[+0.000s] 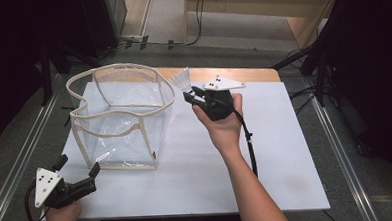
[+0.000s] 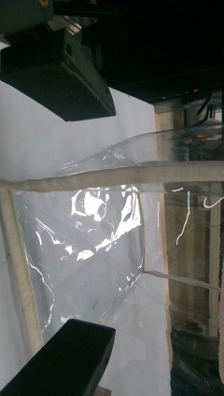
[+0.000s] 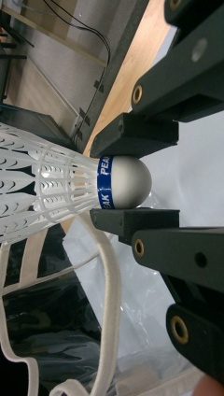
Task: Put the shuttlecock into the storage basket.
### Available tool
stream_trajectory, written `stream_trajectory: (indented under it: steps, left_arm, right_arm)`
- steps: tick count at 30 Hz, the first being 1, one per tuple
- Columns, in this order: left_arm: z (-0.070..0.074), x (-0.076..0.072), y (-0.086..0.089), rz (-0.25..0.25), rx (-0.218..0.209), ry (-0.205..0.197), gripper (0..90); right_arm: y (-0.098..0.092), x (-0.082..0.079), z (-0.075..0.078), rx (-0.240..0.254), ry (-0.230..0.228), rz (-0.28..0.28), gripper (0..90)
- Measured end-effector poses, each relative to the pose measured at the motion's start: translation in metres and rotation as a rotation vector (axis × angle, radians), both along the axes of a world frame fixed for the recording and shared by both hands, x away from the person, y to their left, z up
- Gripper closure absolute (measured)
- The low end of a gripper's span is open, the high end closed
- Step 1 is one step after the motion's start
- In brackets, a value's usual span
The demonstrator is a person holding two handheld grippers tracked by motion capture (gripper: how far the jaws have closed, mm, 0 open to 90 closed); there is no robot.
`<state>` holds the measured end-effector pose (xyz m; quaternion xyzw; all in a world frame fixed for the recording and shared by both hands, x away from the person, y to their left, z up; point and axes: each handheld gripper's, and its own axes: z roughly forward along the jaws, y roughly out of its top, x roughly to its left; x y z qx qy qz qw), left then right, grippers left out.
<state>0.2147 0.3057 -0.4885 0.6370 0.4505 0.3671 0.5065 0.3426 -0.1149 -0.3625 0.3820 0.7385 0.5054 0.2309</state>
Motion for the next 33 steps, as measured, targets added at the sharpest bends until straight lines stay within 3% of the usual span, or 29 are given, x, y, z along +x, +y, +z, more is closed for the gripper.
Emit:
stream_trajectory:
  steps: [33]
  left_arm:
    - [0.0, 0.0, -0.002, 0.003, 0.02, 0.0, 0.0]
  right_arm:
    - [0.041, -0.001, 0.012, 0.018, -0.014, 0.094, 63.6]
